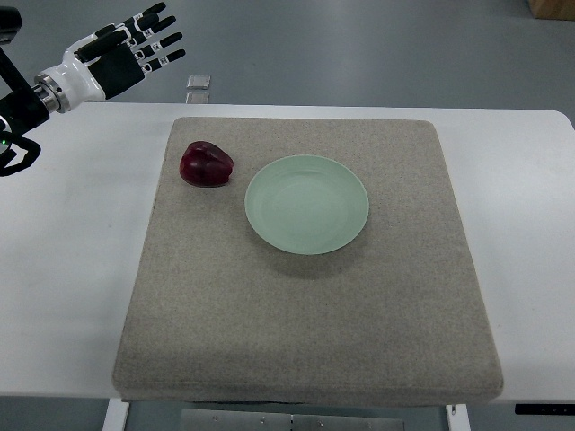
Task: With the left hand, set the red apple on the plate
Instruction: 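Move the left hand toward the dark red apple, fingers opening downward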
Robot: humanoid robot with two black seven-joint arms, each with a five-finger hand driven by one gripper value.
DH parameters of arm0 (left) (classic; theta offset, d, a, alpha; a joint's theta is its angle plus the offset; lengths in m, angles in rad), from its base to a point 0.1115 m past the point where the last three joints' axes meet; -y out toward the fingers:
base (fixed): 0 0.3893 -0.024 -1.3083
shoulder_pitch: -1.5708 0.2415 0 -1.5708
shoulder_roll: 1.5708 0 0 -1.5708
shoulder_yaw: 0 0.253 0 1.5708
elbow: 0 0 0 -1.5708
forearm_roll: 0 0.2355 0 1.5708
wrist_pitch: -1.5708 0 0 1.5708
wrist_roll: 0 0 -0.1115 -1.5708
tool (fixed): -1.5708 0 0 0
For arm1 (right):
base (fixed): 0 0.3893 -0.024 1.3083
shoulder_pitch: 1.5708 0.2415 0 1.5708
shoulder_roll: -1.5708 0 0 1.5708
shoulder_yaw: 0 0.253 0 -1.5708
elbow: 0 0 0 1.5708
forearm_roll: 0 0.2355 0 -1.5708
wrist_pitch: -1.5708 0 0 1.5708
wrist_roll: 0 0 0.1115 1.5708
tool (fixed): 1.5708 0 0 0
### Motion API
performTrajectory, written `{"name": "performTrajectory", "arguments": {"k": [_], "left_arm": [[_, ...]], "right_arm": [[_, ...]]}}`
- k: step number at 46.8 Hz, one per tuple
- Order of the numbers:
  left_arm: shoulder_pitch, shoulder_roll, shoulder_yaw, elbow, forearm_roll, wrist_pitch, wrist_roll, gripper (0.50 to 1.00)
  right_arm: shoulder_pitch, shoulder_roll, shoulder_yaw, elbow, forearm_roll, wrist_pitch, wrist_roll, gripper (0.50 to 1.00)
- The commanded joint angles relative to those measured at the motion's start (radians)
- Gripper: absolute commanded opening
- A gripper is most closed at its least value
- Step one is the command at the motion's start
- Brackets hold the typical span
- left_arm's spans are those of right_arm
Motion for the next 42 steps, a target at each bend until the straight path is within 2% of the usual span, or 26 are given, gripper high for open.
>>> {"name": "performTrajectory", "arguments": {"k": [1, 25, 35, 42], "left_arm": [[0.002, -0.005, 0.003, 0.001, 0.013, 0.008, 0.003, 0.996], [-0.018, -0.005, 0.03, 0.044, 0.117, -0.006, -0.008, 0.996], [-0.077, 0.003, 0.021, 0.036, 0.667, -0.018, -0.028, 0.996], [-0.107, 0.02, 0.024, 0.022, 0.957, -0.02, -0.144, 0.996]], "right_arm": [[0.0, 0.0, 0.0, 0.0, 0.0, 0.0, 0.0, 0.928], [0.0, 0.0, 0.0, 0.0, 0.0, 0.0, 0.001, 0.928], [0.0, 0.0, 0.0, 0.0, 0.0, 0.0, 0.001, 0.928], [0.0, 0.0, 0.0, 0.0, 0.0, 0.0, 0.0, 0.928]]}}
